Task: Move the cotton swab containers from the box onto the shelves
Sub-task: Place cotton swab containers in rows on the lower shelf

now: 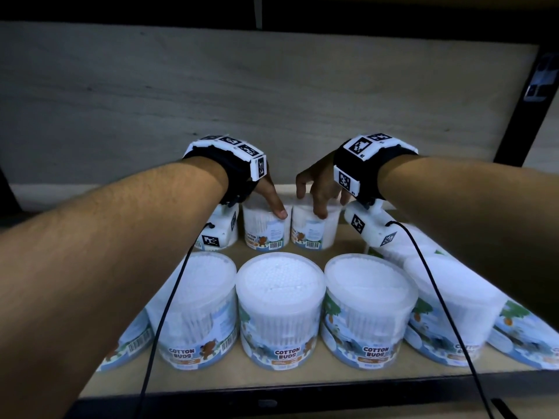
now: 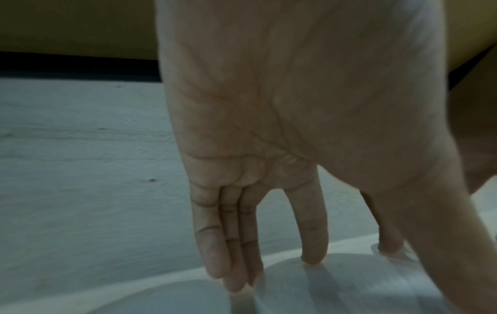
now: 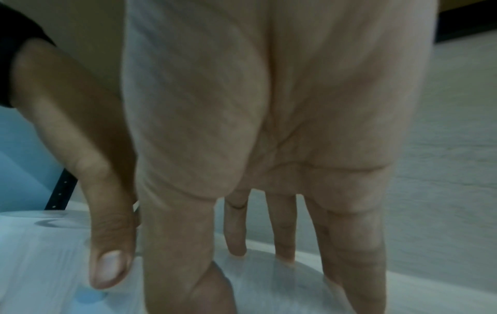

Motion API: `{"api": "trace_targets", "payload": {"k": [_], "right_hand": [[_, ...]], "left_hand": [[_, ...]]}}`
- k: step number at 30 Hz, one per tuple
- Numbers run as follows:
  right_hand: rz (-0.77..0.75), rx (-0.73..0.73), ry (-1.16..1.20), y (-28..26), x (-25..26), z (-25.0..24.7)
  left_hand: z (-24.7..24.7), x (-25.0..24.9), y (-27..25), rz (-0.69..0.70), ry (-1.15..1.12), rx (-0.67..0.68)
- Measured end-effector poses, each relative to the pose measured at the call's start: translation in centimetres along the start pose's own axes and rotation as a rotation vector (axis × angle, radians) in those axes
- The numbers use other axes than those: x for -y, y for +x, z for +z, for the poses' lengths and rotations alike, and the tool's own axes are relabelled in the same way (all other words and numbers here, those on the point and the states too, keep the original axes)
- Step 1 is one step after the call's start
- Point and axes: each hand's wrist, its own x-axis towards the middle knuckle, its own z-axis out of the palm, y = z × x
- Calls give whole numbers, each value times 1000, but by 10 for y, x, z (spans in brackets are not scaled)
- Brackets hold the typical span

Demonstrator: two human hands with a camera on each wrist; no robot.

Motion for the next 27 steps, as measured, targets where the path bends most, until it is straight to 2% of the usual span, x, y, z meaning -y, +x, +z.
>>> {"api": "trace_targets", "payload": {"k": [5, 8, 16, 21, 27], "right_hand": [[4, 14, 8, 2, 0, 1], [0, 13, 5, 1, 2, 0], [99, -59, 97, 7, 10, -4], [112, -50, 94, 7, 10, -2], [143, -41, 82, 14, 7, 3]], "left_hand": [[2, 5, 0, 30, 18, -98], [2, 1, 2, 39, 124, -132], [-1, -9, -6, 170, 317, -75], [1, -9, -7, 165, 436, 20], [3, -13, -6, 190, 455, 1]]}}
